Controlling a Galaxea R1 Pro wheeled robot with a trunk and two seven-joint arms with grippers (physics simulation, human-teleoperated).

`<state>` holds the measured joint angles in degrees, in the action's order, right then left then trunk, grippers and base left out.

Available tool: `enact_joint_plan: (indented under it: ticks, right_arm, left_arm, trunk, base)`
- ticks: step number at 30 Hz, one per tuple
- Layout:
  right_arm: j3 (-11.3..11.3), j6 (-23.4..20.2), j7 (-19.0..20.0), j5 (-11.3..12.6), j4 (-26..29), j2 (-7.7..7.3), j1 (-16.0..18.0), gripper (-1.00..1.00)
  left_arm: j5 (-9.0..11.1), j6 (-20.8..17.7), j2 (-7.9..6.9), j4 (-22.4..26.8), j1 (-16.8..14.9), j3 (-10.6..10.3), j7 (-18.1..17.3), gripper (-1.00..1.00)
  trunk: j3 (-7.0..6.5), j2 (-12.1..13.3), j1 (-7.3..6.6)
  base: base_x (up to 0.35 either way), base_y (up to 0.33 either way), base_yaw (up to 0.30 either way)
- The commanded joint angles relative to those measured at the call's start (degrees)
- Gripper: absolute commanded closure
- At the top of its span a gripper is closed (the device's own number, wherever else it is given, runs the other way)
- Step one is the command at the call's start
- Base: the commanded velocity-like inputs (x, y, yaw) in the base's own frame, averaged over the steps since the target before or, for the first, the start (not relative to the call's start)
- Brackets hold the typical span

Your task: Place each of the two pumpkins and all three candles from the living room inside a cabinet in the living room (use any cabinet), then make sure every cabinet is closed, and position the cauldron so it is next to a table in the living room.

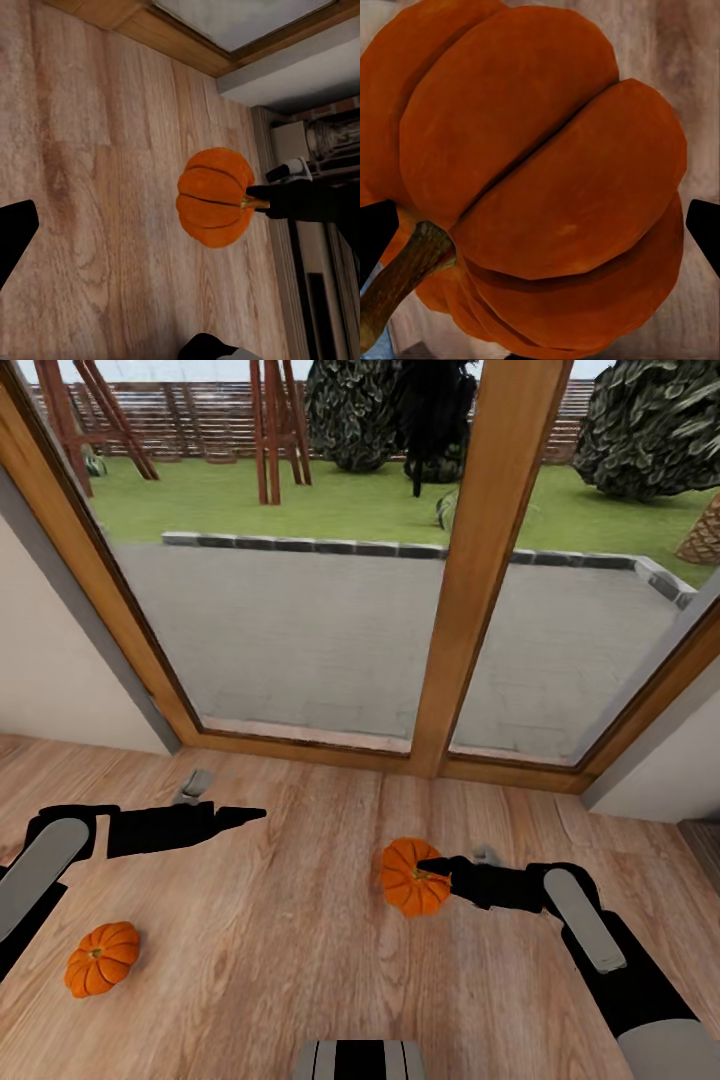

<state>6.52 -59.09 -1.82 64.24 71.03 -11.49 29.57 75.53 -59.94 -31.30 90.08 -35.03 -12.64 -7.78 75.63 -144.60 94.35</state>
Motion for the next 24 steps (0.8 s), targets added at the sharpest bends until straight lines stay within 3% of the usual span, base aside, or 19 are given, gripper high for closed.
enact_joint_plan:
  ticks: [1,5,10,21,23,24]
  right_arm:
    - [0.5,-0.5,-0.6,-0.1,0.8,0.1,0.0,1.0]
    - [2.4,-0.9,-3.0,0.3,3.0,0.64,0.0,1.0]
    - [3.0,-0.9,-3.9,0.4,3.6,0.88,0.0,1.0]
    - [3.2,-0.9,-4.2,0.5,3.9,1.55,0.0,1.0]
    - [3.2,-0.9,-4.2,0.4,3.9,1.83,0.0,1.0]
    - [3.2,-0.9,-4.2,0.3,3.9,2.02,0.0,1.0]
  left_arm:
    - [-0.5,-0.1,-0.05,0.0,0.0,0.0,-0.6,-1.0]
    - [-0.6,-0.1,-0.07,0.0,0.0,-0.1,-0.5,-1.0]
    - [-0.6,-0.1,-0.11,-0.1,0.0,0.0,-0.5,-1.0]
    - [-0.4,-0.1,-0.15,-0.6,0.1,0.2,-0.4,-1.0]
    - [-0.4,-0.1,-0.14,-0.8,0.5,0.7,-0.3,-1.0]
    - [-0.3,-0.1,-0.12,-1.1,1.0,2.0,-0.3,-1.0]
  trunk:
    - [0.04,0.0,-0.01]
    - [0.04,0.0,-0.01]
    - [0.03,0.0,-0.01]
    - [0.03,0.0,-0.01]
    - [0.03,0.0,-0.01]
    - [0.03,0.0,-0.01]
  base:
    - [0.0,0.0,0.015]
    - [0.0,0.0,0.007]
    - [0.0,0.0,0.054]
    - [0.0,0.0,0.253]
    - [0.0,0.0,0.288]
    - [0.0,0.0,0.289]
